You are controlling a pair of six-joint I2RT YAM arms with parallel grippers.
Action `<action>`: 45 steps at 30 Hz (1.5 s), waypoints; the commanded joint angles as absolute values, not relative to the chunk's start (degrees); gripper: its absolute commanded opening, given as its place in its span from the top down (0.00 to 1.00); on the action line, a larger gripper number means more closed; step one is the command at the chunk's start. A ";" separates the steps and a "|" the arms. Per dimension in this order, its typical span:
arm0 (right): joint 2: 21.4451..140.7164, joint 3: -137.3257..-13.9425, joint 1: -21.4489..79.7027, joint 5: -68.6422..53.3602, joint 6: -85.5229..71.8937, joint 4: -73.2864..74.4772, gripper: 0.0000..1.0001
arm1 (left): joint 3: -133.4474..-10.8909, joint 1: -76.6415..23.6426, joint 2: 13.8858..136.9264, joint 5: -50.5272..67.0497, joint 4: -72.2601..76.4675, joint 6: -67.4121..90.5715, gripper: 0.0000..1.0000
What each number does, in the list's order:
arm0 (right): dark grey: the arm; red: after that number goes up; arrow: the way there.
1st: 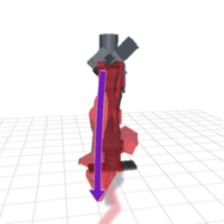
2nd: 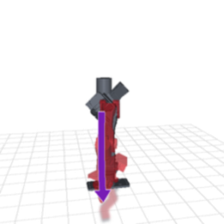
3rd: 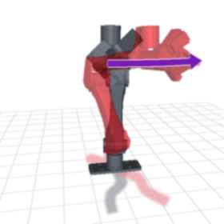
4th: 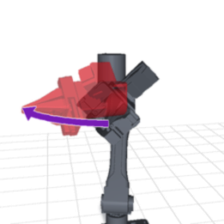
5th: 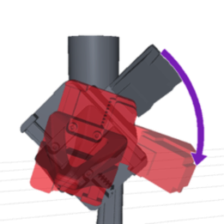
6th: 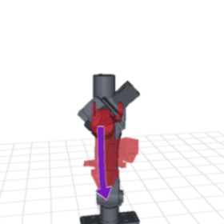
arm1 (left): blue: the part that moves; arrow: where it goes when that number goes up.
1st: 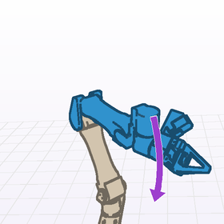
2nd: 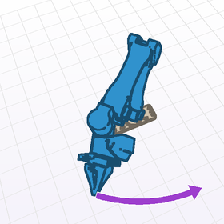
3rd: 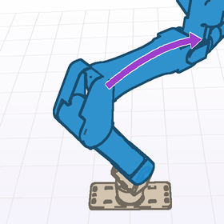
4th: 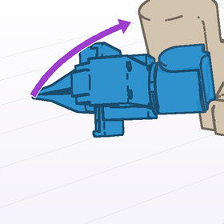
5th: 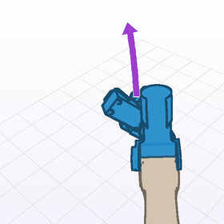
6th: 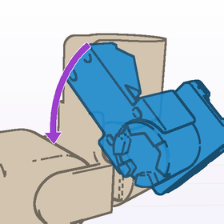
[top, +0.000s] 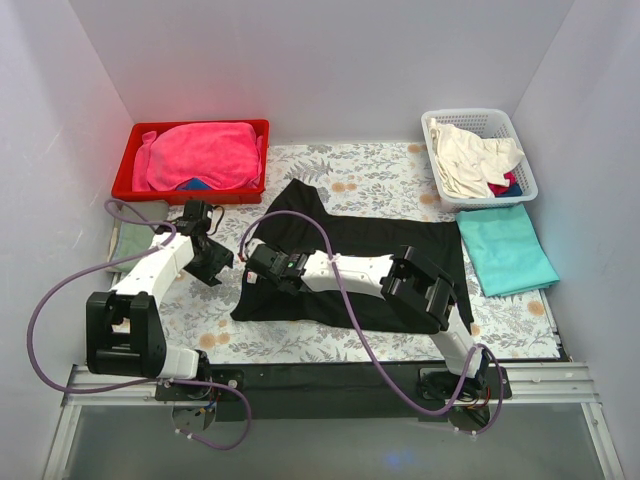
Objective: Fold and stack the t-shirts
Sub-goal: Fold the flattened tshirt in 1/3 of the way
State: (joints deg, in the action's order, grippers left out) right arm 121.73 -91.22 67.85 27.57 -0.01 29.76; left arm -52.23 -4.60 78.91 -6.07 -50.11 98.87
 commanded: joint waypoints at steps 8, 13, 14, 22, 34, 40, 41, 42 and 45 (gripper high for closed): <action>116.98 -90.79 63.82 35.16 -0.18 28.83 0.99 | -52.12 -4.04 81.03 -3.96 -48.08 97.65 0.54; 118.56 -91.49 59.60 34.28 -0.18 28.83 0.99 | -52.21 -4.04 81.30 -3.43 -48.08 97.30 0.54; 118.74 -91.58 58.20 34.02 -0.18 28.83 0.99 | -52.21 -4.04 81.39 -3.43 -47.99 97.21 0.54; 119.36 -93.25 53.61 32.96 -0.26 28.92 0.99 | -53.52 -4.04 82.88 -1.59 -47.29 95.36 0.54; 115.93 -93.96 53.35 29.36 -1.14 30.93 0.24 | -55.02 -4.04 82.54 5.08 -44.21 88.77 0.54; 114.96 -93.78 53.26 30.58 -3.07 33.74 0.25 | -51.95 -4.92 81.56 11.43 -42.28 85.96 0.54; 114.70 -93.52 53.35 30.67 -3.60 33.92 0.25 | -51.25 -5.27 81.04 12.47 -41.84 85.70 0.54; 114.00 -93.25 53.26 30.76 -3.86 34.10 0.25 | -50.63 -5.45 80.77 12.92 -40.79 85.52 0.54; 112.77 -92.37 52.74 31.03 -5.53 35.07 0.25 | -48.61 -6.33 79.98 15.64 -38.94 85.43 0.54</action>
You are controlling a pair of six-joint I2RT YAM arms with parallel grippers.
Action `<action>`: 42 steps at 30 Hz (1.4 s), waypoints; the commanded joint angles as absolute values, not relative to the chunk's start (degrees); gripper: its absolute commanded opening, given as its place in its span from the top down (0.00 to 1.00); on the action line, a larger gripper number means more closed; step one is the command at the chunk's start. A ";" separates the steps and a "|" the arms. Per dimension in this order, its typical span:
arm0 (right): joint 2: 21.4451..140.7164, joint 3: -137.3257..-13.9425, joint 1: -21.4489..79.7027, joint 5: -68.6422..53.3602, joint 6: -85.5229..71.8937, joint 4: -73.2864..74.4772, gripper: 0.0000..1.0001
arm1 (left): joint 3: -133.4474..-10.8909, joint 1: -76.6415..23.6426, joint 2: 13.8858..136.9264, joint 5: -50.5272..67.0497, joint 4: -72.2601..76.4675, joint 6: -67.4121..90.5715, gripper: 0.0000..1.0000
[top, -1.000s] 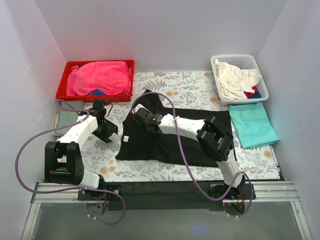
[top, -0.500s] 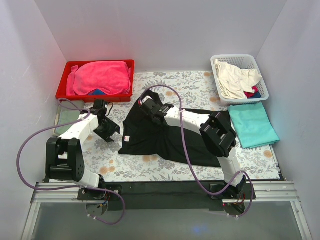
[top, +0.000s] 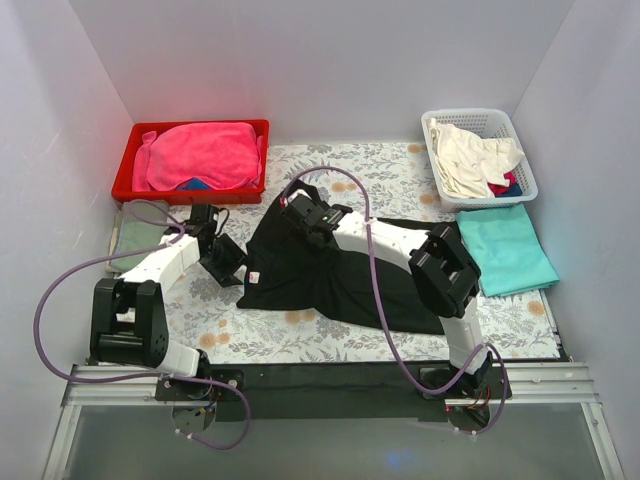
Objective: Fold and stack the t-shirts
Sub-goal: Fold the flattened tshirt in 1/3 of the way
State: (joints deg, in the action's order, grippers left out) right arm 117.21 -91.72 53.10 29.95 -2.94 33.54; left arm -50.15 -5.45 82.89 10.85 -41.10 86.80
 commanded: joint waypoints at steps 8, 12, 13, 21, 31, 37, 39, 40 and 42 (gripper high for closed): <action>109.78 -89.57 49.05 30.85 -10.02 39.37 0.26 | -50.62 -10.89 78.40 16.27 -41.64 83.24 0.54; 108.11 -86.75 47.46 30.94 -11.25 39.99 0.26 | -49.23 -12.39 77.17 14.24 -43.50 82.44 0.54; 107.76 -86.23 46.68 30.85 -12.03 40.25 0.26 | -48.70 -12.57 76.73 14.06 -43.59 82.35 0.54; 102.40 -79.90 43.24 27.25 -14.76 40.96 0.27 | -43.34 -13.45 76.37 10.82 -43.16 83.15 0.54; 93.88 -71.99 42.36 23.47 -17.49 42.01 0.28 | -42.71 -13.80 82.17 3.70 -44.81 84.99 0.53; 87.19 -65.13 42.01 21.27 -19.42 43.15 0.28 | -47.37 -13.97 82.45 -5.70 -55.19 87.62 0.52; 85.87 -63.64 41.75 20.74 -19.86 43.85 0.28 | -46.94 -13.97 81.39 -6.15 -57.39 88.15 0.52; 85.61 -63.11 41.57 20.48 -20.30 44.03 0.28 | -46.76 -13.97 80.78 -6.24 -58.09 88.59 0.52; 84.73 -61.80 41.48 19.95 -21.18 44.82 0.28 | -45.62 -13.97 79.20 -6.33 -60.03 89.47 0.52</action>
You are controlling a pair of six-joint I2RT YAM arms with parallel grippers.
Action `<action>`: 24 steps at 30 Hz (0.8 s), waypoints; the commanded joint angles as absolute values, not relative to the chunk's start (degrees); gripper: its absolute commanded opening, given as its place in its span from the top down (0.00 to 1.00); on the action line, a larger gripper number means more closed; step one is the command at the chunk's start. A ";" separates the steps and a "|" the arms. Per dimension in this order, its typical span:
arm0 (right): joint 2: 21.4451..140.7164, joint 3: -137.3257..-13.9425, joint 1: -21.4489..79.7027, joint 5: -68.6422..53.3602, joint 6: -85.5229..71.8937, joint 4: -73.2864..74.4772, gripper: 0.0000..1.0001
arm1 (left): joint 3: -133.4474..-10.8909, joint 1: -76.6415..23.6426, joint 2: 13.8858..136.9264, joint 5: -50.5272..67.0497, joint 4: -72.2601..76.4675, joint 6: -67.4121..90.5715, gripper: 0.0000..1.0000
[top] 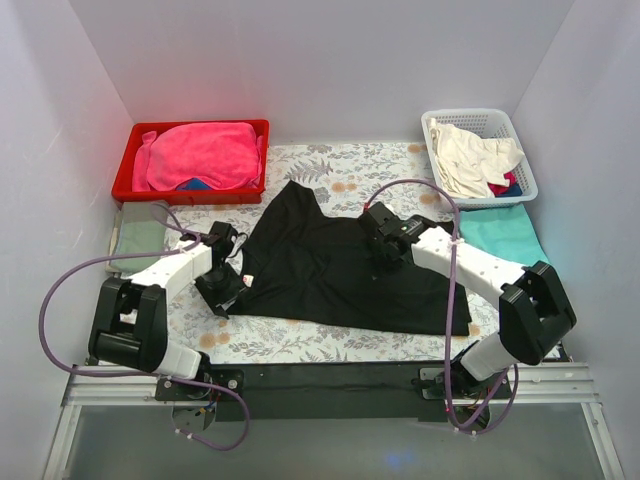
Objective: Fold and stack the t-shirts
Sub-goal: Fold the flattened tshirt in 1/3 of the way
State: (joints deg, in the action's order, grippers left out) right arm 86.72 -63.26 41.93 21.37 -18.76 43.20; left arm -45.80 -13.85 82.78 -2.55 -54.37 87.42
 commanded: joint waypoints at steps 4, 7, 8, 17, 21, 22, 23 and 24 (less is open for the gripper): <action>82.19 -58.45 41.31 17.49 -22.94 45.18 0.29 | -44.48 -13.97 77.08 -4.31 -61.70 90.52 0.52; 79.64 -56.00 41.31 17.32 -24.26 46.14 0.30 | -44.12 -13.97 76.64 -4.74 -61.96 90.70 0.52; 77.71 -55.38 41.31 17.05 -24.52 46.49 0.30 | -43.86 -13.97 76.81 -4.83 -62.05 90.79 0.51; 70.76 -47.03 41.31 12.30 -27.42 47.02 0.32 | -46.04 -13.97 76.03 -5.62 -62.49 90.53 0.52; 70.23 -46.58 41.22 13.01 -28.12 46.85 0.32 | -55.69 -13.97 75.15 -5.89 -63.19 88.08 0.52; 70.05 -46.50 41.31 12.92 -28.21 46.76 0.32 | -56.85 -13.97 75.32 -5.54 -63.19 87.89 0.51; 70.14 -46.49 41.31 13.01 -28.30 46.67 0.32 | -57.91 -13.97 75.93 -5.28 -63.28 87.80 0.51; 69.96 -46.23 41.31 13.01 -28.39 46.67 0.32 | -58.44 -13.97 76.20 -4.93 -63.02 87.63 0.51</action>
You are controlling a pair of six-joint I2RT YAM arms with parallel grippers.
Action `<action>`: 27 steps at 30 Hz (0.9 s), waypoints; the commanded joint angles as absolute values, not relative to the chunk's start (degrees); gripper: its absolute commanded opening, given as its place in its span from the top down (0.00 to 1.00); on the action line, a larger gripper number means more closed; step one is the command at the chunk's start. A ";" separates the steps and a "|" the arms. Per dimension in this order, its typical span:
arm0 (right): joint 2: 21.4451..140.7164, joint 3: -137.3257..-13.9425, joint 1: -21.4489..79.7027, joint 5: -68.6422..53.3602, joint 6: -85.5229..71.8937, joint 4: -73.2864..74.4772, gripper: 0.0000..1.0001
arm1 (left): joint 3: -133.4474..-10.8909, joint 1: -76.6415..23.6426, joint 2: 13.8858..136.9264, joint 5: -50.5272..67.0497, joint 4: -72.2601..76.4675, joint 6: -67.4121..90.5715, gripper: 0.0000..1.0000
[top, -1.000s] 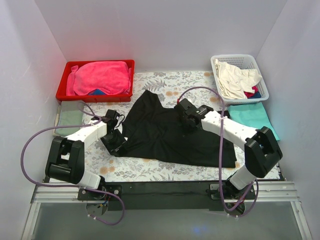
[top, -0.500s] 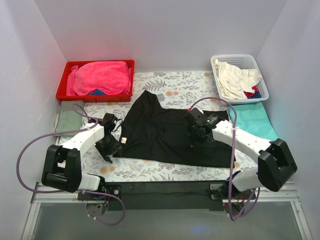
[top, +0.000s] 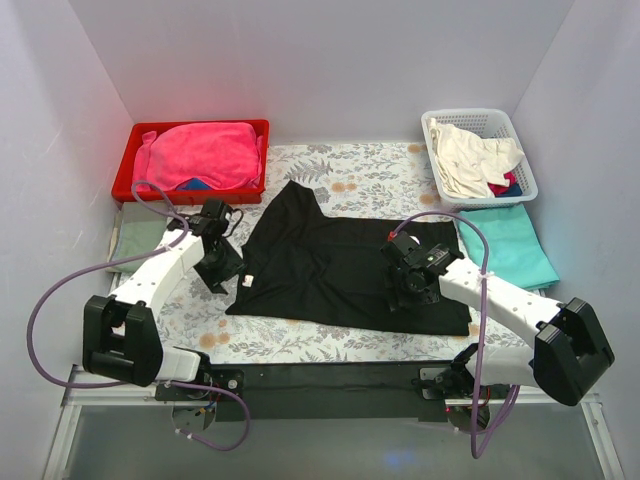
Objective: Fold and stack the t-shirts
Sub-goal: Fold the flattened tshirt in 1/3 of the way
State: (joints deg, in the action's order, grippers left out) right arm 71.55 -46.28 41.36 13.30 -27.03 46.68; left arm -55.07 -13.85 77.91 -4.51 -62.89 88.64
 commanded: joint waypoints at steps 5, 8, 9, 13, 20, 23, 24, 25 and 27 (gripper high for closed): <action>70.14 -45.18 41.31 11.96 -28.30 45.18 0.32 | -56.43 -15.20 77.96 -1.33 -57.59 86.22 0.51; 70.22 -44.12 41.31 10.82 -28.21 43.69 0.32 | -54.41 -16.43 79.80 1.57 -53.45 85.52 0.51; 70.14 -43.95 41.31 10.46 -28.04 43.25 0.32 | -53.88 -16.70 80.59 2.19 -52.39 85.17 0.51; 70.31 -42.28 41.22 8.53 -27.25 40.61 0.32 | -52.56 -17.75 82.44 3.86 -48.35 84.20 0.51; 72.95 -38.32 41.31 3.87 -27.33 37.53 0.33 | -52.03 -19.51 86.82 -4.47 -56.31 84.64 0.51; 73.83 -37.36 41.31 2.99 -27.42 37.70 0.34 | -49.93 -19.69 87.63 -5.63 -58.27 85.17 0.51; 74.00 -36.92 41.22 2.73 -27.51 37.71 0.34 | -49.05 -19.69 87.45 -5.54 -58.18 85.43 0.51; 74.26 -36.74 41.31 2.72 -27.60 37.79 0.34 | -47.65 -19.69 87.45 -4.93 -57.92 85.78 0.51; 74.53 -36.39 41.31 2.20 -27.95 37.97 0.34 | -46.50 -19.69 87.80 -4.31 -57.66 86.13 0.51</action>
State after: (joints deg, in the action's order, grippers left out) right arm 73.89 -37.34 41.36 4.43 -27.11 38.65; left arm -48.23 -19.49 88.12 -2.90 -55.64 85.12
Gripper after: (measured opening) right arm 0.664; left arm 0.490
